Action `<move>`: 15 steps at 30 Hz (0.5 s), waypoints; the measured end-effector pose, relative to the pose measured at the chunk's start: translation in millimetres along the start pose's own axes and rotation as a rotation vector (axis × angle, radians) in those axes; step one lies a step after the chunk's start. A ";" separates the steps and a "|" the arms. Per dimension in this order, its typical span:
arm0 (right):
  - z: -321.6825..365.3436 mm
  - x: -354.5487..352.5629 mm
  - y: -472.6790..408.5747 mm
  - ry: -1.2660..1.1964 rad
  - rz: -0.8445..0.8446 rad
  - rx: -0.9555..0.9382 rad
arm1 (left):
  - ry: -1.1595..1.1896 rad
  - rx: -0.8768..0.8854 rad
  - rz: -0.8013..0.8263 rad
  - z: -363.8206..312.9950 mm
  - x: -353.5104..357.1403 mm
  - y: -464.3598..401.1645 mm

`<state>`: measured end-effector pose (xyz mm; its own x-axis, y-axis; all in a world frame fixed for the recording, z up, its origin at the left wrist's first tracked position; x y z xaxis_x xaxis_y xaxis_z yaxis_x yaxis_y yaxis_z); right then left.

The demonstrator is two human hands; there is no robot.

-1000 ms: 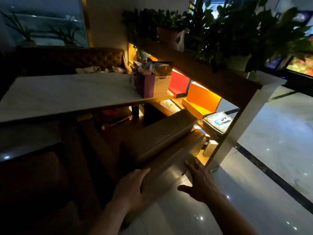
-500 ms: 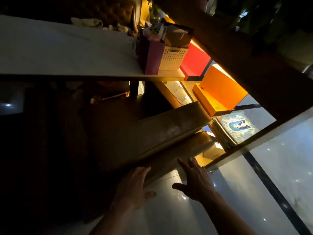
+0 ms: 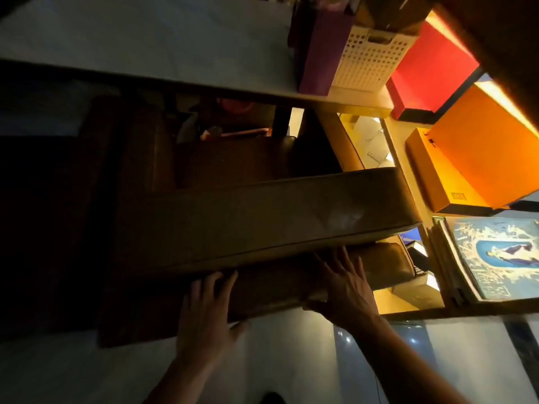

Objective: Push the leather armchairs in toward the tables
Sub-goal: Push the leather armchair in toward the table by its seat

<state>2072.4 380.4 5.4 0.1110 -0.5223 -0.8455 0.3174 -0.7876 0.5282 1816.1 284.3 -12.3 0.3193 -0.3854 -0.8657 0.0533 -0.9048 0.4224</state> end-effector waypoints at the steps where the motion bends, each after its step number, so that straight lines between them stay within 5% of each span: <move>1: -7.9 4.0 -1.8 0.006 -0.005 -0.016 | 0.012 -0.024 -0.025 -4.9 3.2 -0.3; 15: -22.5 29.3 0.3 0.005 -0.066 -0.041 | 0.014 -0.130 -0.065 -19.4 17.0 -1.0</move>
<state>2097.0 372.2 -21.0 0.0932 -0.4682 -0.8787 0.3628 -0.8059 0.4680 1839.9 282.2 -22.3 0.3245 -0.3235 -0.8889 0.1959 -0.8963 0.3977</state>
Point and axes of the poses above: each hand's wrist, its own y-axis away from the middle knuckle, its own x-axis out of the palm, z = x × y, the point moved 3 cm from there along -y, towards the middle knuckle, and after that the axes turned 14 degrees about z, right-handed, at the moved point
